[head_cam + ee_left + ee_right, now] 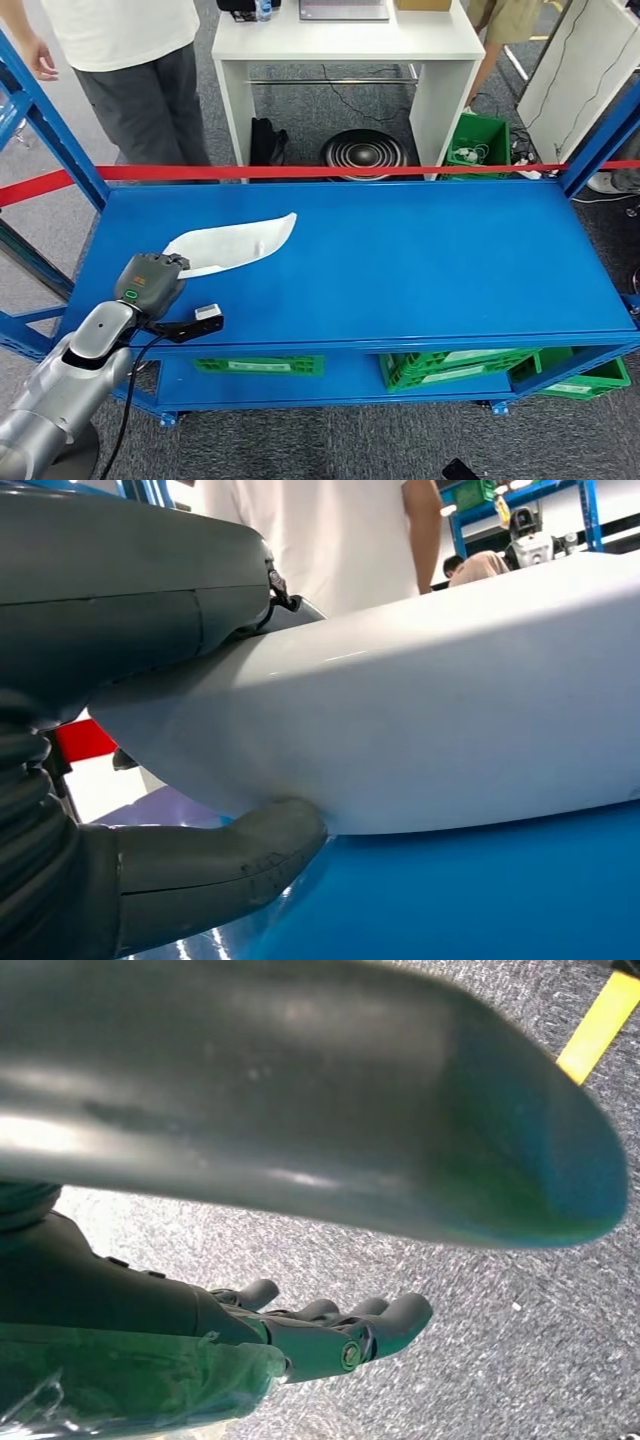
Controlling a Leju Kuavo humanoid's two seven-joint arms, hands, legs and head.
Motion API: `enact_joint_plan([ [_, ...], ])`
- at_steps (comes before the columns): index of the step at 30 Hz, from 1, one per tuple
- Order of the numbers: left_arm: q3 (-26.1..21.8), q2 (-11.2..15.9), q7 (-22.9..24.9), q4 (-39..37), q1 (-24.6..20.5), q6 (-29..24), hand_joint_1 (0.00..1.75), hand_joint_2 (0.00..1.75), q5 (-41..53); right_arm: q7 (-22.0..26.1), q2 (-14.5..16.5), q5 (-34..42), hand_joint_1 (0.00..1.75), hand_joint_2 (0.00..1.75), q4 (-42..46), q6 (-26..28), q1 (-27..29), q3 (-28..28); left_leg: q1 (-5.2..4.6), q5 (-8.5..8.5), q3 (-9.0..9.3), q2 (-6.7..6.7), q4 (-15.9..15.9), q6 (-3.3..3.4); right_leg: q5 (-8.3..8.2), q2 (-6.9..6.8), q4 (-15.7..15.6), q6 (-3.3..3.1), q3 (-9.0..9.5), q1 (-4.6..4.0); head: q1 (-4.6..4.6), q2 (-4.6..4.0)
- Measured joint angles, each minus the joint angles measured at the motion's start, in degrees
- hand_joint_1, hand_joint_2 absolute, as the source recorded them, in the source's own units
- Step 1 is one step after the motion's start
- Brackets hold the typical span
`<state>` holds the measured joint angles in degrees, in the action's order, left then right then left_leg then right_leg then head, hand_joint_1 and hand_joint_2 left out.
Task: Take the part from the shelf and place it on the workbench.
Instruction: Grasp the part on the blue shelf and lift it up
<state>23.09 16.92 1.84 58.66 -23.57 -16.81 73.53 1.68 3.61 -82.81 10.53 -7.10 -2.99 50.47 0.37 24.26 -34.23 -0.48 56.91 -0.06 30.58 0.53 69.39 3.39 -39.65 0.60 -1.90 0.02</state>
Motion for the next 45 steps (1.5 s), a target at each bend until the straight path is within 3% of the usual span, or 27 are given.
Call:
enact_joint_plan([
  [2, 0.21, -0.01, 0.00, -0.19, -0.03, 0.00, 1.75, 1.75, 0.00, 0.00, 0.02, 0.03, 0.00, 0.00, -0.03, 0.00, 0.09, 0.00, -0.02, 0.06, 0.06, 0.00, 0.02, 0.08, 1.54, -0.01, 5.65, 0.09, -2.91, 0.00, -0.01, 0.00],
  [3, 0.30, -0.02, 0.00, -0.26, -0.03, 0.00, 1.75, 1.75, 0.00, 0.00, 0.03, 0.03, 0.00, 0.00, -0.04, 0.00, 0.12, 0.00, -0.03, 0.11, 0.16, -0.01, 0.03, 0.08, 0.65, -0.01, 5.27, 0.04, -2.86, 0.00, -0.01, 0.00],
  [5, 0.43, -0.01, 0.00, -0.33, -0.06, 0.01, 1.75, 1.75, 0.00, 0.00, 0.04, 0.04, 0.00, 0.00, -0.06, 0.00, 0.07, 0.00, 0.00, 0.31, 0.52, -0.06, 0.05, -0.11, -3.35, -0.04, -1.42, -0.10, 0.24, 0.04, -0.02, 0.00],
  [7, 0.55, 0.04, 0.00, -0.39, -0.11, 0.02, 1.75, 1.75, 0.00, 0.00, 0.08, 0.04, 0.00, 0.00, -0.06, 0.00, -0.05, 0.00, -0.23, 0.58, 0.69, -0.15, 0.22, -0.59, -5.86, 0.01, -8.42, -0.34, 3.78, 0.03, 0.03, 0.00],
  [8, 0.61, 0.07, 0.00, -0.42, -0.14, 0.03, 1.75, 1.75, 0.00, 0.00, 0.10, 0.05, 0.00, 0.00, -0.06, 0.00, -0.07, 0.00, -0.33, 0.60, 0.68, -0.19, 0.24, -0.88, -6.13, 0.06, -9.99, -0.55, 4.55, 0.00, 0.09, 0.00],
  [12, 0.80, 0.09, 0.00, -0.49, -0.24, 0.04, 1.75, 1.75, 0.00, 0.00, 0.14, 0.06, 0.00, 0.00, -0.06, 0.00, -0.01, 0.00, -0.25, 1.14, 0.33, -0.19, 0.62, -2.09, -6.26, 0.20, -10.52, -2.00, 4.50, 0.01, 0.28, 0.00],
  [14, 0.81, 0.10, 0.00, -0.52, -0.31, 0.05, 1.75, 1.75, 0.00, 0.00, 0.15, 0.06, 0.00, 0.00, -0.06, 0.00, -0.04, 0.00, -0.19, 4.00, -1.72, -0.11, 5.09, -2.59, -6.36, 0.17, -10.67, -2.53, 4.54, 0.18, 0.48, 0.00],
  [16, 0.88, 0.11, 0.00, -0.62, -0.25, 0.07, 1.75, 1.75, 0.00, 0.00, 0.14, 0.06, 0.00, 0.00, -0.06, 0.00, 0.00, 0.02, -0.16, 7.41, -5.44, -0.10, 12.77, -2.85, -6.32, 0.13, -10.67, -2.77, 4.51, 0.16, 0.58, 0.00],
  [17, 0.96, 0.11, 0.00, -0.68, -0.16, 0.08, 1.75, 1.75, 0.00, 0.00, 0.14, 0.06, 0.00, 0.00, -0.06, 0.00, 0.02, 0.03, -0.15, 8.04, -6.80, -0.10, 15.41, -2.90, -6.30, 0.12, -10.66, -2.79, 4.51, 0.15, 0.59, 0.00],
  [18, 1.05, 0.11, 0.00, -0.74, -0.11, 0.09, 1.75, 1.75, 0.00, 0.00, 0.14, 0.06, 0.00, 0.00, -0.06, 0.00, 0.02, 0.04, -0.15, 7.54, -7.23, -0.09, 16.10, -2.88, -6.29, 0.12, -10.66, -2.80, 4.53, 0.15, 0.59, 0.00],
  [19, 1.12, 0.11, 0.00, -0.77, -0.11, 0.09, 1.75, 1.75, 0.00, 0.00, 0.15, 0.06, 0.00, 0.00, -0.06, -0.01, 0.01, 0.04, -0.15, 6.02, -6.59, -0.09, 14.60, -2.82, -6.28, 0.13, -10.66, -2.78, 4.59, 0.16, 0.59, 0.00],
  [21, 1.23, 0.10, 0.00, -0.82, -0.34, 0.11, 1.75, 1.75, 0.04, 0.00, 0.15, 0.06, 0.00, 0.00, -0.06, -0.05, -0.01, 0.04, -0.14, 2.02, -3.09, -0.02, 7.53, -2.61, -6.20, 0.16, -10.62, -2.57, 4.74, 0.11, 0.61, 0.00],
  [22, 1.30, 0.08, 0.01, -0.88, -0.56, 0.15, 1.75, 1.75, 0.10, 0.00, 0.15, 0.07, 0.00, 0.00, -0.06, -0.09, -0.02, 0.04, -0.14, 0.85, -1.40, 0.00, 4.03, -2.41, -6.15, 0.18, -10.51, -2.34, 4.68, -0.01, 0.65, 0.00],
  [24, 1.52, -0.01, 0.01, -1.07, -0.90, 0.25, 1.75, 1.75, 0.28, -0.01, 0.15, 0.10, 0.00, 0.00, -0.06, -0.15, 0.00, 0.04, -0.22, 0.33, 0.08, -0.01, 0.62, -1.86, -6.22, 0.22, -10.49, -1.69, 4.45, -0.21, 0.63, 0.01],
  [27, 1.87, -0.13, 0.01, -1.29, -1.20, 0.47, 1.75, 1.75, 0.43, -0.02, 0.21, 0.21, 0.00, 0.00, -0.06, -0.19, 0.03, 0.04, -0.18, 0.26, 0.10, -0.06, 0.18, -0.82, -5.91, 0.13, -10.20, -0.68, 4.10, -0.07, 0.54, 0.00],
  [29, 2.04, -0.20, -0.02, -1.41, -1.43, 0.54, 1.75, 1.75, 0.43, -0.02, 0.25, 0.25, 0.00, 0.00, -0.06, -0.22, 0.01, 0.04, 0.00, 0.14, 0.24, 0.00, -0.01, -0.26, -3.38, 0.00, -6.06, -0.12, 2.25, -0.02, 0.30, 0.00],
  [31, 2.13, -0.44, -0.83, -1.54, -1.34, 0.38, 1.75, 1.75, -0.33, -0.02, 0.27, 0.29, 0.00, 0.00, -0.07, -0.21, 0.05, 0.04, -0.01, 0.17, 0.27, 0.06, 0.01, -0.02, 0.16, -0.05, 1.57, 0.16, -1.18, -0.02, 0.10, 0.00],
  [32, 1.91, -0.93, -2.35, -1.35, -0.79, 0.15, 1.75, 1.75, -2.00, -0.02, 0.28, 0.33, 0.00, 0.00, -0.07, -0.17, 0.10, 0.04, -0.03, 0.20, 0.33, 0.09, 0.02, 0.03, 1.08, -0.06, 4.53, 0.21, -2.58, -0.02, 0.11, 0.00],
  [34, 0.75, -2.72, -9.24, 3.03, 3.02, -0.29, 1.75, 1.75, -10.32, -0.02, 0.30, 0.45, 0.00, 0.00, -0.07, 0.02, 0.20, 0.05, -0.06, 0.41, 0.60, 0.16, 0.07, 0.10, 0.08, -0.11, 4.88, 0.30, -2.76, 0.02, 0.11, 0.01],
  [37, 0.46, -6.07, -27.07, 17.91, 11.67, 0.11, 1.75, 1.75, -32.11, -0.02, 0.29, 0.56, 0.00, 0.00, -0.07, 0.24, 0.26, 0.07, -0.08, 0.97, 1.07, 0.17, 0.17, -0.04, -4.42, -0.17, -3.88, 0.30, 1.60, 0.11, 0.04, 0.01],
  [39, 2.30, -8.62, -37.63, 29.01, 15.58, 1.48, 1.75, 1.75, -53.72, -0.10, 0.33, 0.45, 0.00, 0.00, -0.08, 0.31, 0.07, 0.04, -0.30, 1.28, 1.08, 0.09, 0.42, -0.43, -5.83, -0.09, -9.00, -0.03, 4.23, 0.07, -0.26, 0.02],
  [40, 3.33, -9.61, -40.06, 33.97, 16.59, 2.26, 1.75, 1.75, -65.04, -0.21, 0.36, 0.37, 0.00, 0.00, -0.08, 0.33, 0.00, 0.02, -0.40, 1.34, 1.03, 0.08, 0.50, -0.60, -5.82, -0.02, -10.06, -0.29, 4.74, 0.02, -0.32, 0.02],
  [42, 4.82, -10.48, -40.15, 41.71, 17.30, 3.32, 1.75, 1.75, -82.40, -0.42, 0.38, 0.22, 0.00, 0.00, -0.08, 0.35, 0.13, 0.03, -0.44, 1.44, 0.98, 0.08, 0.54, -0.93, -5.55, 0.06, -10.20, -0.94, 4.83, 0.00, -0.23, 0.01],
  [44, 5.94, -10.85, -40.10, 47.23, 17.75, 3.90, 1.75, 1.75, -88.91, -0.47, 0.38, 0.12, 0.00, 0.00, -0.08, 0.37, 0.22, 0.08, -0.38, 2.69, 0.49, 0.10, 1.77, -1.45, -5.50, -0.02, -10.20, -1.67, 4.84, 0.12, -0.09, 0.00],
  [45, 6.33, -10.94, -40.09, 49.21, 17.92, 4.09, 1.75, 1.75, -87.23, -0.46, 0.37, 0.08, 0.00, 0.00, -0.08, 0.40, 0.13, 0.09, -0.35, 4.20, -0.44, 0.11, 3.92, -1.73, -5.53, -0.09, -10.26, -2.01, 4.85, 0.21, -0.03, 0.00],
])
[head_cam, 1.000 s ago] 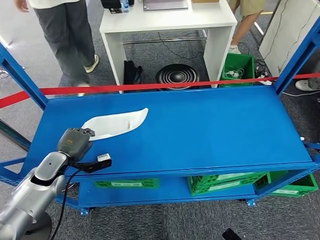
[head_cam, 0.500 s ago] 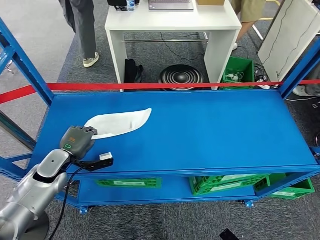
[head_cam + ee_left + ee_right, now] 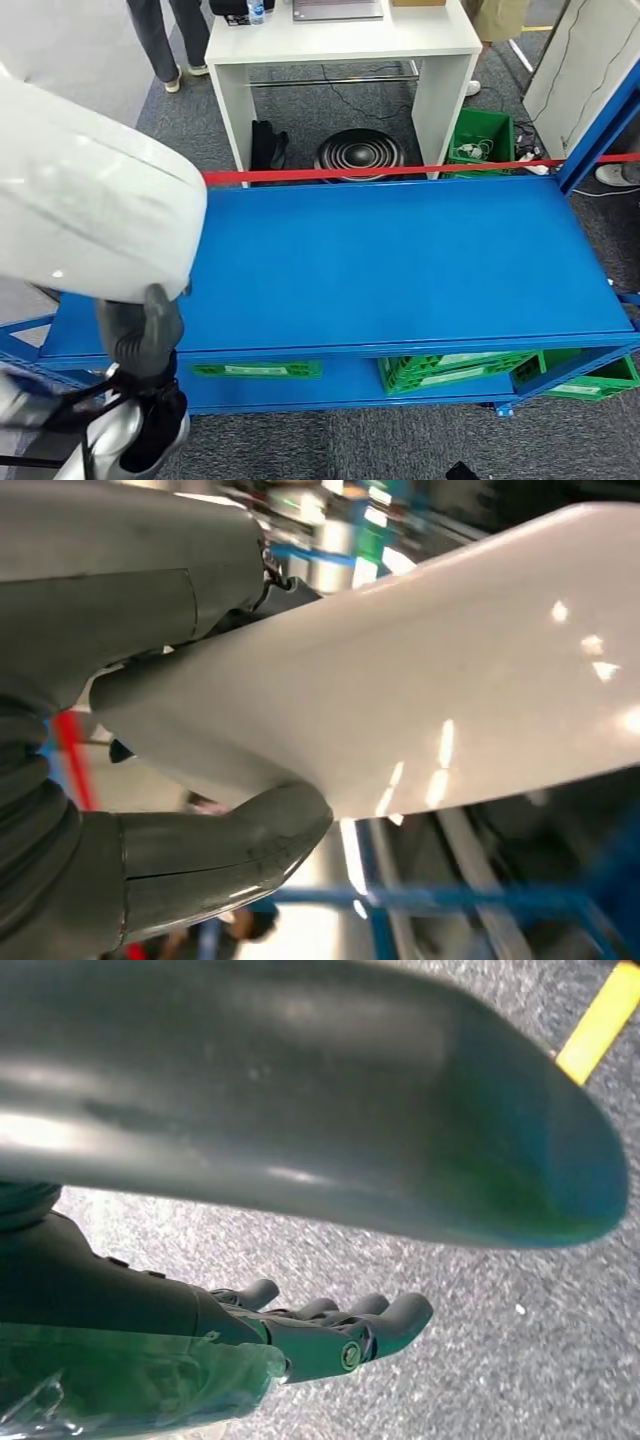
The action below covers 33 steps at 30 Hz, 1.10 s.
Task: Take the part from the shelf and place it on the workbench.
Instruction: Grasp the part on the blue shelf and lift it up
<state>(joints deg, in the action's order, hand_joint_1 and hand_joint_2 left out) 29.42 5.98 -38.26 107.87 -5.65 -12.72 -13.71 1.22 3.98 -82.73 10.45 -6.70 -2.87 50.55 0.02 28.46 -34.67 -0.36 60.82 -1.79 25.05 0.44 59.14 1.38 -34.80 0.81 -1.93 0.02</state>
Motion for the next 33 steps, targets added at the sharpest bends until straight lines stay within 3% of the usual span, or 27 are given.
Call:
enact_joint_plan([
  [2, 0.58, -0.19, 0.01, 2.86, 0.28, 0.32, 1.75, 1.75, 8.77, 0.01, -0.02, -0.03, 0.00, 0.00, 0.00, 0.06, -0.15, 0.00, 0.04, 3.81, -3.23, 0.01, 7.25, -0.29, 0.01, -0.11, -0.01, -0.37, -0.01, 0.01, 0.13, 0.00],
  [3, 0.85, -0.22, 0.02, 3.85, 0.40, 0.59, 1.75, 1.75, 12.95, 0.01, -0.03, -0.04, 0.00, 0.00, 0.00, 0.08, -0.17, 0.00, 0.06, 5.07, -4.80, 0.01, 10.65, -0.35, 0.02, -0.15, -0.01, -0.42, -0.01, 0.00, 0.10, 0.00],
  [4, 1.09, -0.22, 0.03, 4.64, 0.54, 0.85, 1.75, 1.75, 15.72, 0.01, -0.03, -0.07, 0.00, 0.00, 0.00, 0.07, -0.17, 0.00, 0.06, 5.24, -5.66, 0.01, 12.47, -0.33, 0.02, -0.17, 0.00, -0.43, 0.01, 0.00, 0.12, 0.00],
  [5, 1.27, -0.21, 0.04, 5.25, 0.62, 1.08, 1.75, 1.75, 16.91, 0.01, -0.03, -0.10, 0.00, 0.00, 0.00, 0.07, -0.16, 0.00, 0.06, 4.33, -5.56, 0.01, 12.22, -0.24, 0.02, -0.16, 0.00, -0.43, 0.04, 0.00, 0.16, 0.00],
  [6, 1.39, -0.20, 0.04, 5.75, 0.64, 1.12, 1.75, 1.75, 17.30, 0.01, -0.02, -0.14, 0.00, 0.00, 0.00, 0.05, -0.16, 0.00, 0.06, 2.59, -4.44, 0.01, 9.94, -0.07, 0.00, -0.14, 0.00, -0.40, 0.09, 0.01, 0.20, 0.00],
  [8, 1.44, -0.18, 0.05, 6.54, 0.61, 0.70, 1.75, 1.75, 17.75, 0.02, -0.01, -0.19, 0.00, 0.00, 0.00, 0.02, -0.17, 0.00, 0.01, -1.01, -0.70, 0.04, 2.54, 0.38, -0.02, -0.08, 0.10, -0.18, 0.14, -0.12, 0.32, 0.00],
  [9, 1.47, -0.17, 0.05, 6.81, 0.59, 0.34, 1.75, 1.75, 18.06, 0.04, -0.01, -0.19, 0.00, 0.00, 0.00, -0.02, -0.18, 0.00, -0.01, -1.93, 0.78, 0.04, -0.45, 0.54, -0.06, -0.04, 0.17, 0.07, 0.06, -0.23, 0.30, 0.01],
  [11, 1.51, -0.10, 0.05, 7.02, 0.66, -0.59, 1.75, 1.75, 18.54, 0.08, -0.02, -0.17, 0.00, 0.00, 0.00, -0.10, -0.16, 0.01, -0.12, -2.27, 1.82, -0.05, -3.02, 0.81, -0.27, -0.02, 0.13, 0.75, -0.12, -0.38, 0.30, 0.01],
  [14, 1.53, 0.05, 0.05, 7.04, 0.79, -2.04, 1.75, 1.75, 18.87, 0.24, -0.01, -0.07, 0.00, 0.00, 0.00, -0.21, -0.14, 0.01, 0.07, -2.66, 1.82, -0.13, -3.47, 1.61, 0.21, -0.07, 0.67, 1.74, -0.50, -0.22, 0.21, 0.01],
  [16, 1.53, 0.10, 0.05, 7.04, 0.89, -2.46, 1.75, 1.75, 18.97, 0.38, -0.02, 0.03, 0.00, 0.00, 0.00, -0.28, -0.12, 0.00, 0.24, -2.86, 1.90, -0.08, -3.62, 2.04, 3.13, -0.09, 5.57, 2.24, -2.68, -0.18, 0.05, 0.00],
  [18, 1.53, 0.17, 0.05, 7.03, 1.15, -2.43, 1.75, 1.75, 18.98, 0.43, -0.04, 0.12, 0.00, 0.00, 0.00, -0.29, -0.03, 0.00, 0.21, -2.97, 1.87, -0.02, -3.60, 2.25, 6.58, -0.10, 12.96, 2.51, -5.88, -0.18, -0.08, 0.00],
  [19, 1.54, 0.24, 0.06, 7.03, 1.31, -2.27, 1.75, 1.75, 18.98, 0.43, -0.05, 0.16, 0.00, 0.00, 0.00, -0.29, 0.02, 0.00, 0.20, -3.04, 1.87, 0.00, -3.59, 2.29, 7.27, -0.10, 15.17, 2.59, -6.77, -0.18, -0.11, 0.00],
  [20, 1.58, 0.31, 0.07, 7.02, 1.45, -2.07, 1.75, 1.75, 18.98, 0.40, -0.06, 0.22, 0.00, 0.00, 0.00, -0.29, 0.04, 0.01, 0.21, -3.08, 1.88, 0.00, -3.58, 2.30, 6.91, -0.10, 15.28, 2.61, -6.64, -0.16, -0.14, 0.00],
  [21, 1.68, 0.37, 0.07, 7.02, 1.56, -1.84, 1.75, 1.75, 18.97, 0.29, -0.09, 0.29, 0.00, 0.00, 0.00, -0.29, 0.01, 0.01, 0.22, -3.11, 1.90, -0.02, -3.57, 2.29, 5.57, -0.10, 13.16, 2.59, -5.41, -0.13, -0.14, 0.00],
  [24, 2.48, 0.49, 0.07, 7.06, 1.69, -1.06, 1.75, 1.75, 18.71, -0.45, -0.26, 0.65, 0.00, 0.00, 0.00, -0.34, -0.26, 0.08, 0.01, -3.19, 1.77, -0.17, -3.33, 1.75, 1.16, 0.02, 2.32, 2.39, 0.44, -0.04, -0.12, 0.01],
  [25, 2.80, 0.52, 0.07, 7.08, 1.71, -0.79, 1.75, 1.75, 18.55, -0.79, -0.30, 0.77, 0.00, 0.00, 0.00, -0.39, -0.31, 0.13, -0.11, -3.31, 1.63, -0.22, -3.24, 1.41, 0.68, 0.11, 0.58, 2.17, 1.27, -0.06, -0.08, 0.01],
  [28, 3.77, 0.60, 0.07, 7.17, 1.82, -0.09, 1.75, 1.75, 18.10, -2.23, -0.51, 1.16, 0.00, 0.00, 0.00, -0.70, -0.18, 0.39, -0.11, -3.59, 1.26, -0.28, -3.21, 0.46, 0.20, 0.23, 0.14, 1.07, 0.96, -0.16, 0.01, 0.01],
  [30, 4.30, 0.63, 0.07, 7.24, 1.88, 0.14, 1.75, 1.75, 17.95, -3.13, -0.85, 1.37, 0.00, 0.00, 0.00, -0.86, -0.16, 0.66, -0.03, -1.50, 0.49, -0.23, -1.42, -0.10, -0.34, 0.11, 0.00, 0.20, 0.49, -0.02, 0.18, 0.01],
  [33, 4.68, 0.65, 0.07, 7.30, 1.95, 0.30, 1.75, 1.75, 17.63, -3.78, -1.41, 1.49, 0.00, 0.00, 0.00, -0.92, -0.17, 0.92, 0.05, 5.30, -3.19, -0.17, 8.44, -0.63, -1.40, -0.12, -0.04, -0.44, -0.99, 0.01, 0.44, 0.00],
])
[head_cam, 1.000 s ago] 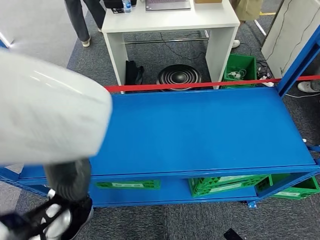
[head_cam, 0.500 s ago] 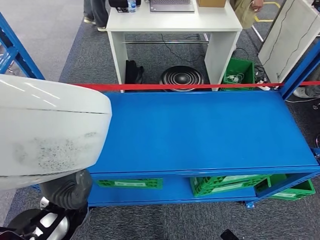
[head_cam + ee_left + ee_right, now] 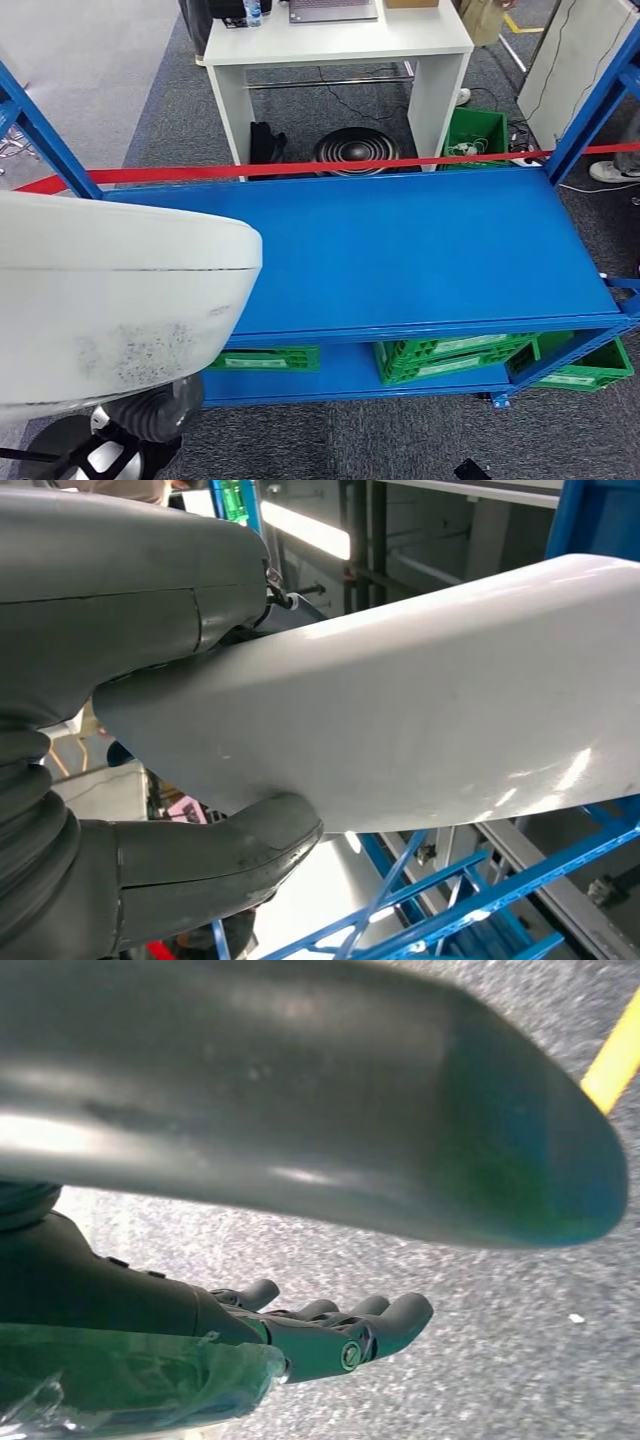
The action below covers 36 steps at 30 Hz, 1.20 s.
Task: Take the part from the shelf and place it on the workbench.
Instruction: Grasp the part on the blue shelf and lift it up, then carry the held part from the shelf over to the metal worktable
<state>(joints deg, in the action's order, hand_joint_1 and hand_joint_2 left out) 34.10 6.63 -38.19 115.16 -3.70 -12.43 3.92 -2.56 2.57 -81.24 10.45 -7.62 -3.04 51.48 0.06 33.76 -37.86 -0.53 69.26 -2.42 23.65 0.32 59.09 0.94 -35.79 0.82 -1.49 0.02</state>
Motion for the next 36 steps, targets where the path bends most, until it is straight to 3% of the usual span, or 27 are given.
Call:
enact_joint_plan([
  [1, 0.10, 0.01, 0.00, 0.00, 0.03, 0.22, 1.75, 1.75, -0.26, -0.39, -0.21, -0.03, 0.00, 0.00, 0.00, -0.03, 0.02, 0.08, 0.00, 1.35, -0.78, 0.00, 2.74, -0.02, -0.46, -0.07, 0.01, -0.01, -0.62, -0.03, -0.01, 0.00],
  [2, 0.19, 0.02, 0.00, 0.00, 0.05, 0.56, 1.75, 1.75, -0.53, -1.06, -0.47, -0.17, 0.00, 0.00, 0.00, -0.15, 0.03, 0.15, 0.00, 1.59, -0.59, 0.00, 3.60, 0.05, -0.94, -0.12, 0.01, 0.01, -1.22, -0.05, 0.00, 0.00],
  [3, 0.26, 0.03, 0.01, 0.01, 0.06, 1.02, 1.75, 1.75, -0.82, -2.04, -0.80, -0.49, 0.00, 0.00, 0.00, -0.40, 0.04, 0.20, 0.00, 0.83, 0.78, 0.01, 2.21, 0.19, -1.46, -0.14, 0.01, 0.07, -1.81, -0.06, 0.00, 0.00],
  [6, 0.44, -0.16, 0.01, 0.16, -0.20, 2.91, 1.75, 1.75, -1.60, -7.13, -2.04, -2.40, 0.00, 0.00, 0.01, -2.29, 0.16, 0.15, -0.10, -2.70, 8.24, 0.02, -8.83, 0.91, -2.96, -0.11, 0.10, 0.69, -3.23, -0.13, 0.02, 0.01],
  [8, 0.59, -0.46, 0.01, 0.26, -0.37, 4.08, 1.75, 1.75, -1.87, -10.80, -3.23, -3.27, 0.00, 0.00, 0.02, -3.66, 0.45, 0.10, -0.38, -3.44, 10.04, -0.03, -12.37, 1.46, -3.96, -0.16, -0.12, 1.48, -3.62, -0.10, 0.04, 0.02],
  [10, 0.73, -0.72, 0.01, 0.28, -0.31, 4.74, 1.75, 1.75, -1.96, -12.56, -4.62, -3.45, 0.00, 0.00, 0.03, -4.34, 0.85, 0.11, -0.56, -4.40, 9.51, -0.04, -12.57, 2.18, -5.02, -0.20, -0.84, 2.28, -3.62, 0.12, 0.09, 0.01],
  [11, 0.78, -0.85, 0.01, 0.32, -0.29, 4.97, 1.75, 1.75, -2.01, -12.83, -5.25, -3.44, 0.00, 0.00, 0.04, -4.51, 1.05, 0.11, -0.53, -5.01, 9.22, 0.05, -12.67, 2.57, -4.70, -0.20, -0.82, 2.62, -3.80, 0.22, 0.07, 0.01],
  [12, 0.80, -0.98, 0.01, 0.43, -0.31, 5.14, 1.75, 1.75, -2.08, -12.80, -5.77, -3.39, 0.00, 0.00, 0.05, -4.58, 1.25, 0.11, -0.43, -5.66, 8.83, 0.15, -12.78, 2.97, -3.33, -0.18, 0.07, 2.91, -4.20, 0.27, 0.02, 0.00],
  [13, 0.81, -1.14, 0.01, 0.56, -0.33, 5.30, 1.75, 1.75, -2.16, -12.59, -6.19, -3.34, 0.00, 0.00, 0.07, -4.59, 1.39, 0.13, -0.31, -6.30, 8.32, 0.27, -12.87, 3.29, -0.89, -0.17, 2.16, 3.16, -4.88, 0.30, -0.03, 0.00],
  [15, 0.84, -1.40, 0.01, 0.81, -0.32, 5.50, 1.75, 1.75, -2.37, -11.89, -6.73, -3.25, 0.00, 0.00, 0.10, -4.48, 1.47, 0.17, -0.31, -7.42, 7.00, 0.41, -12.81, 3.63, 4.98, -0.16, 9.42, 3.52, -6.53, 0.27, -0.13, 0.00],
  [16, 0.84, -1.50, 0.01, 0.86, -0.31, 5.57, 1.75, 1.75, -2.46, -11.59, -6.87, -3.24, 0.00, 0.00, 0.11, -4.41, 1.44, 0.18, -0.31, -8.00, 6.25, 0.46, -12.76, 3.63, 6.70, -0.16, 12.90, 3.65, -6.96, 0.27, -0.13, 0.00],
  [17, 0.85, -1.57, 0.01, 0.88, -0.31, 5.60, 1.75, 1.75, -2.51, -11.39, -6.96, -3.24, 0.00, 0.00, 0.11, -4.37, 1.43, 0.17, -0.31, -8.59, 5.47, 0.48, -12.71, 3.59, 7.13, -0.16, 15.01, 3.73, -6.67, 0.27, -0.15, 0.00],
  [18, 0.85, -1.63, 0.01, 0.89, -0.30, 5.63, 1.75, 1.75, -2.52, -11.29, -7.04, -3.24, 0.00, 0.00, 0.11, -4.34, 1.41, 0.17, -0.30, -9.17, 4.72, 0.48, -12.67, 3.49, 6.45, -0.16, 15.13, 3.77, -5.40, 0.29, -0.15, 0.00],
  [20, 0.86, -1.76, 0.01, 0.95, -0.29, 5.81, 1.75, 1.75, -2.62, -10.75, -7.20, -3.24, 0.00, 0.00, 0.11, -4.15, 1.26, 0.17, -0.28, -10.19, 3.48, 0.44, -12.56, 3.10, 4.23, -0.15, 9.43, 3.79, 0.06, 0.36, -0.16, 0.00],
  [22, 0.89, -1.97, 0.01, 1.12, -0.35, 6.17, 1.75, 1.75, -2.90, -9.12, -7.26, -3.14, 0.00, 0.00, 0.11, -3.66, 0.92, 0.18, -0.43, -11.06, 2.70, 0.44, -12.41, 2.46, 4.36, 0.02, 1.61, 3.54, 5.69, 0.29, -0.10, 0.01],
  [24, 1.02, -2.28, 0.01, 1.24, -0.40, 6.59, 1.75, 1.75, -3.09, -6.99, -7.16, -3.04, 0.00, 0.00, 0.11, -2.95, 0.75, 0.17, -0.56, -11.95, 2.36, 0.46, -12.40, 1.83, 5.09, 0.21, -1.49, 2.86, 7.27, 0.08, -0.06, 0.01],
  [26, 1.35, -2.54, 0.01, 1.16, -0.31, 7.14, 1.75, 1.75, -3.09, -5.66, -7.03, -3.11, 0.00, 0.00, 0.10, -2.25, 0.80, 0.17, -0.49, -12.19, 2.00, 0.44, -12.35, 1.25, 4.37, 0.12, -1.38, 1.75, 6.41, 0.07, -0.05, 0.00],
  [27, 1.63, -2.62, 0.01, 1.08, -0.28, 7.43, 1.75, 1.75, -3.08, -5.36, -6.99, -3.16, 0.00, 0.00, 0.10, -1.99, 0.76, 0.17, -0.44, -10.97, 1.53, 0.43, -11.58, 0.93, 3.85, 0.01, -1.38, 1.14, 5.90, 0.11, 0.00, 0.00],
  [28, 1.97, -2.70, 0.01, 0.93, -0.31, 7.70, 1.75, 1.75, -3.02, -5.19, -6.97, -3.21, 0.00, 0.00, 0.10, -1.82, 0.70, 0.17, -0.41, -8.76, 0.81, 0.43, -9.81, 0.64, 3.22, -0.10, -1.43, 0.61, 5.24, 0.17, 0.05, 0.00],
  [30, 2.77, -2.87, 0.01, 0.44, -0.47, 8.04, 1.75, 1.75, -2.71, -5.00, -6.97, -3.24, 0.00, 0.00, 0.11, -1.76, 0.62, 0.17, -0.37, -2.79, -1.12, 0.44, -3.20, 0.23, 1.90, -0.22, -1.39, 0.07, 3.58, 0.15, 0.14, 0.00],
  [31, 3.15, -2.93, 0.01, 0.13, -0.53, 8.12, 1.75, 1.75, -2.57, -4.94, -6.97, -3.25, 0.00, 0.00, 0.11, -1.79, 0.64, 0.17, -0.36, -0.82, -1.86, 0.44, 0.31, 0.15, 1.25, -0.25, -1.37, 0.03, 2.69, 0.12, 0.16, 0.00],
  [32, 3.50, -2.99, 0.01, -0.18, -0.58, 8.14, 1.75, 1.75, -2.47, -4.90, -6.97, -3.26, 0.00, 0.00, 0.11, -1.82, 0.65, 0.17, -0.36, -0.21, -2.02, 0.44, 2.78, 0.15, 0.59, -0.27, -1.34, 0.03, 1.76, 0.07, 0.16, 0.00],
  [34, 4.07, -3.08, 0.01, -0.69, -0.77, 8.14, 1.75, 1.75, -2.45, -4.89, -6.97, -3.27, 0.00, 0.00, 0.11, -1.84, 0.66, 0.17, -0.38, -2.56, 0.13, 0.44, 2.61, 0.46, -0.72, -0.31, -1.30, 0.12, 0.02, -0.06, 0.16, 0.00],
  [36, 4.55, -3.21, 0.01, -1.02, -1.12, 8.15, 1.75, 1.75, -2.43, -4.88, -6.95, -3.27, 0.00, 0.00, 0.11, -1.84, 0.64, 0.17, -0.54, -4.97, 5.62, 0.44, -3.72, 1.16, -1.96, -0.29, -1.24, 0.34, -1.32, -0.21, 0.17, 0.00],
])
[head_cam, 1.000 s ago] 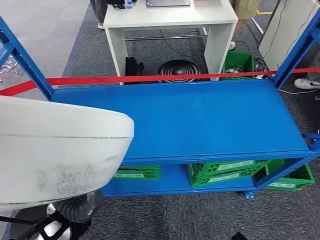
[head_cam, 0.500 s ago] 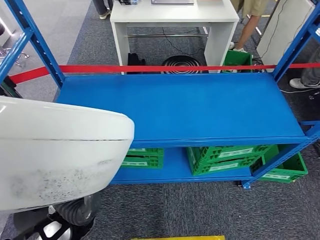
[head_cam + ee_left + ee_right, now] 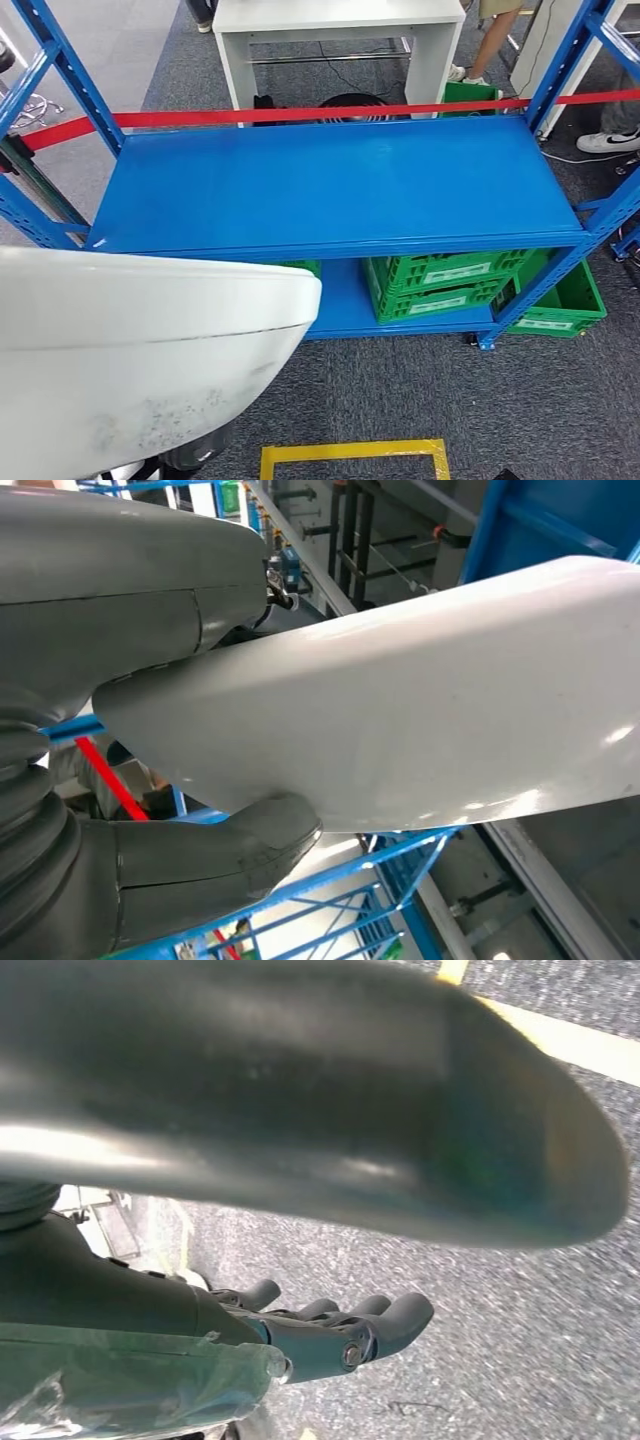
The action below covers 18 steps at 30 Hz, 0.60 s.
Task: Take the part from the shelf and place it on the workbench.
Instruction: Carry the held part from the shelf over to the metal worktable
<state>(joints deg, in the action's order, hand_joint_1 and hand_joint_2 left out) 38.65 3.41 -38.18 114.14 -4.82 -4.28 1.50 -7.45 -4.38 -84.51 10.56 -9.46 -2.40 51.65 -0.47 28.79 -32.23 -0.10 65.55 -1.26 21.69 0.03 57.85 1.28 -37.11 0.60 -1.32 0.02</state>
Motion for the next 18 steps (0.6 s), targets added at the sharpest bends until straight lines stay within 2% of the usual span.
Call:
enact_joint_plan([
  [1, 0.22, -0.08, 0.00, -0.08, -0.21, 0.03, 1.75, 1.75, 0.01, 0.01, 0.01, 0.00, 0.00, 0.00, 0.00, 0.01, 0.02, 0.00, -0.11, 0.10, 3.01, 0.00, -4.09, 0.38, -0.55, 0.01, 0.06, 0.19, -0.46, -0.09, -0.01, 0.00],
  [2, 0.40, -0.16, 0.00, -0.15, -0.41, 0.07, 1.75, 1.75, 0.03, 0.08, 0.02, 0.01, 0.00, 0.00, 0.00, 0.02, 0.05, 0.00, -0.24, 0.66, 5.16, -0.02, -7.37, 0.68, -1.16, 0.01, 0.09, 0.47, -0.81, -0.14, -0.03, 0.00],
  [3, 0.58, -0.22, 0.00, -0.22, -0.55, 0.13, 1.75, 1.75, 0.10, 0.19, 0.05, 0.02, 0.00, 0.00, 0.00, 0.03, 0.08, 0.00, -0.37, 1.19, 6.27, -0.04, -9.43, 0.91, -1.78, -0.02, 0.03, 0.80, -1.09, -0.15, -0.04, 0.00],
  [5, 1.08, -0.33, 0.00, -0.47, -0.77, 0.35, 1.75, 1.75, 0.40, 0.54, 0.22, 0.15, 0.00, 0.00, -0.01, 0.07, 0.16, 0.02, -0.39, 0.89, 5.86, -0.01, -10.49, 1.42, -2.69, -0.02, -0.20, 1.49, -1.51, -0.02, -0.05, 0.00],
  [6, 1.45, -0.39, 0.00, -0.68, -0.98, 0.51, 1.75, 1.75, 0.56, 0.72, 0.41, 0.27, 0.00, 0.00, -0.01, 0.08, 0.25, 0.04, -0.32, 0.32, 5.44, 0.05, -10.53, 1.76, -1.98, 0.00, 0.17, 1.81, -1.80, 0.04, -0.08, 0.01],
  [7, 1.84, -0.49, 0.00, -0.93, -1.28, 0.71, 1.75, 1.75, 0.66, 0.87, 0.68, 0.40, 0.00, 0.00, -0.02, 0.09, 0.32, 0.08, -0.20, -0.32, 5.01, 0.11, -10.62, 2.14, -0.19, 0.03, 1.51, 2.09, -2.27, 0.09, -0.18, 0.01],
  [8, 2.24, -0.62, 0.01, -1.26, -1.65, 0.90, 1.75, 1.75, 0.63, 1.07, 1.00, 0.51, 0.00, 0.00, -0.03, 0.13, 0.37, 0.14, -0.10, -0.96, 4.47, 0.17, -10.66, 2.40, 2.63, 0.05, 4.12, 2.33, -3.00, 0.14, -0.26, 0.01],
  [9, 2.59, -0.78, 0.01, -1.64, -1.95, 1.09, 1.75, 1.75, 0.57, 1.34, 1.39, 0.61, 0.00, 0.00, -0.03, 0.18, 0.38, 0.19, -0.10, -1.59, 3.81, 0.18, -10.63, 2.57, 5.68, 0.04, 7.70, 2.55, -3.83, 0.14, -0.37, 0.01],
  [10, 2.90, -0.90, 0.02, -2.02, -2.13, 1.25, 1.75, 1.75, 0.48, 1.70, 1.78, 0.71, 0.00, 0.00, -0.04, 0.23, 0.37, 0.26, -0.10, -2.24, 3.08, 0.20, -10.59, 2.64, 7.99, 0.03, 11.53, 2.72, -4.52, 0.16, -0.43, 0.00],
  [11, 3.18, -0.99, 0.02, -2.41, -2.22, 1.37, 1.75, 1.75, 0.37, 2.19, 2.15, 0.80, 0.00, 0.00, -0.05, 0.35, 0.40, 0.33, -0.10, -2.90, 2.23, 0.23, -10.53, 2.57, 8.96, 0.03, 14.62, 2.87, -4.79, 0.19, -0.43, 0.00],
  [12, 3.41, -1.03, 0.02, -2.76, -2.23, 1.44, 1.75, 1.75, 0.26, 2.70, 2.49, 0.85, 0.00, 0.00, -0.05, 0.49, 0.46, 0.40, -0.08, -3.54, 1.35, 0.25, -10.43, 2.47, 8.44, 0.03, 16.12, 2.99, -4.30, 0.24, -0.44, 0.00],
  [13, 3.57, -1.04, 0.02, -3.07, -2.21, 1.48, 1.75, 1.75, 0.10, 3.16, 2.75, 0.78, 0.00, 0.00, -0.06, 0.63, 0.52, 0.46, -0.02, -4.14, 0.46, 0.26, -10.31, 2.30, 6.95, 0.03, 15.68, 3.11, -2.87, 0.33, -0.44, 0.00],
  [14, 3.68, -1.05, 0.02, -3.38, -2.20, 1.48, 1.75, 1.75, -0.13, 3.58, 2.95, 0.61, 0.00, 0.00, -0.07, 0.77, 0.55, 0.50, 0.04, -4.69, -0.39, 0.25, -10.13, 2.06, 5.38, 0.03, 13.42, 3.27, -0.51, 0.46, -0.43, 0.00],
  [15, 3.74, -1.05, 0.02, -3.66, -2.20, 1.49, 1.75, 1.75, -0.38, 3.90, 3.16, 0.37, 0.00, 0.00, -0.07, 0.81, 0.48, 0.52, 0.02, -5.15, -1.16, 0.22, -9.89, 1.72, 4.86, 0.06, 9.73, 3.50, 2.52, 0.62, -0.46, 0.00],
  [16, 3.77, -1.04, 0.02, -3.91, -2.21, 1.50, 1.75, 1.75, -0.64, 4.14, 3.38, 0.14, 0.00, 0.00, -0.07, 0.80, 0.36, 0.52, -0.02, -5.53, -1.79, 0.21, -9.60, 1.38, 5.24, 0.21, 5.58, 3.52, 5.53, 0.68, -0.51, 0.01],
  [17, 3.78, -1.03, 0.02, -4.16, -2.22, 1.52, 1.75, 1.75, -0.87, 4.32, 3.63, -0.03, 0.00, 0.00, -0.08, 0.76, 0.25, 0.52, -0.12, -5.94, -2.23, 0.20, -9.32, 1.03, 6.06, 0.32, 2.37, 3.34, 7.59, 0.71, -0.54, 0.01],
  [18, 3.78, -1.02, 0.02, -4.38, -2.22, 1.54, 1.75, 1.75, -1.02, 4.44, 3.92, -0.16, 0.00, 0.00, -0.09, 0.79, 0.19, 0.51, -0.22, -6.36, -2.54, 0.19, -9.13, 0.75, 6.90, 0.44, 0.38, 3.00, 8.68, 0.64, -0.58, 0.01],
])
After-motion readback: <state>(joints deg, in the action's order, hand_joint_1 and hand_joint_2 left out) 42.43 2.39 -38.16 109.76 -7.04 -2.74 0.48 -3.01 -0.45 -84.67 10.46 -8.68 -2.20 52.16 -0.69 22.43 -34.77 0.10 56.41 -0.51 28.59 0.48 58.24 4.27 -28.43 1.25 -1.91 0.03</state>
